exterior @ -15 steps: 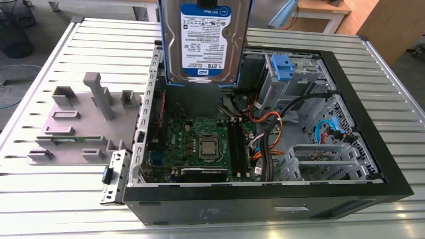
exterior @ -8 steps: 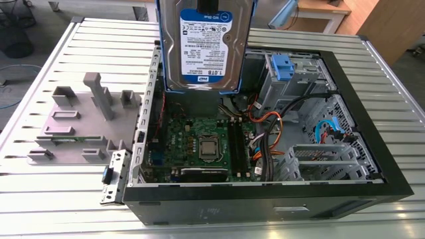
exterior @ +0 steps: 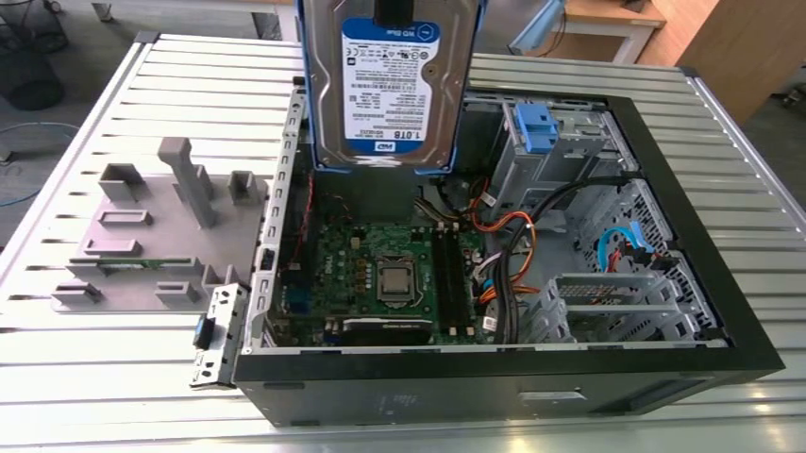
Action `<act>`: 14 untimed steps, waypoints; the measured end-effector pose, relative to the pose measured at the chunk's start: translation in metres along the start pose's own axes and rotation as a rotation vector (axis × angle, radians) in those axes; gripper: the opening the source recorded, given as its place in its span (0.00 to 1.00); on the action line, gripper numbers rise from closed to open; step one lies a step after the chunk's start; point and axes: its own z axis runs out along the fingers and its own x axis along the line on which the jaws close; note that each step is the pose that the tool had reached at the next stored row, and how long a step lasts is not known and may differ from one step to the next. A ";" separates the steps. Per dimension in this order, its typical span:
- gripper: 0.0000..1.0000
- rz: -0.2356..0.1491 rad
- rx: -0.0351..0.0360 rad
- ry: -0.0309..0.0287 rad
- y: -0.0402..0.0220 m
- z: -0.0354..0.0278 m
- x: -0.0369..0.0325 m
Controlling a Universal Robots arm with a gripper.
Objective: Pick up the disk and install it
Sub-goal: 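Pick up the disk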
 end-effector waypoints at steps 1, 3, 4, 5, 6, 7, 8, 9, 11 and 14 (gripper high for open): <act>0.35 0.000 -0.0002 -0.0074 -0.0001 0.0008 0.0010; 0.35 -0.001 -0.0004 -0.0182 -0.0002 0.0028 0.0028; 0.35 -0.001 -0.0005 -0.0230 -0.0003 0.0038 0.0037; 0.35 -0.001 -0.0006 -0.0282 -0.0004 0.0047 0.0045; 0.35 -0.001 -0.0007 -0.0343 -0.0005 0.0055 0.0055; 0.35 -0.002 -0.0008 -0.0411 -0.0006 0.0062 0.0064; 0.35 -0.002 -0.0010 -0.0487 -0.0008 0.0069 0.0073; 0.35 -0.002 -0.0012 -0.0566 -0.0009 0.0075 0.0082; 0.35 -0.003 -0.0014 -0.0685 -0.0020 0.0091 0.0106; 0.35 -0.003 -0.0015 -0.0742 -0.0072 0.0110 0.0137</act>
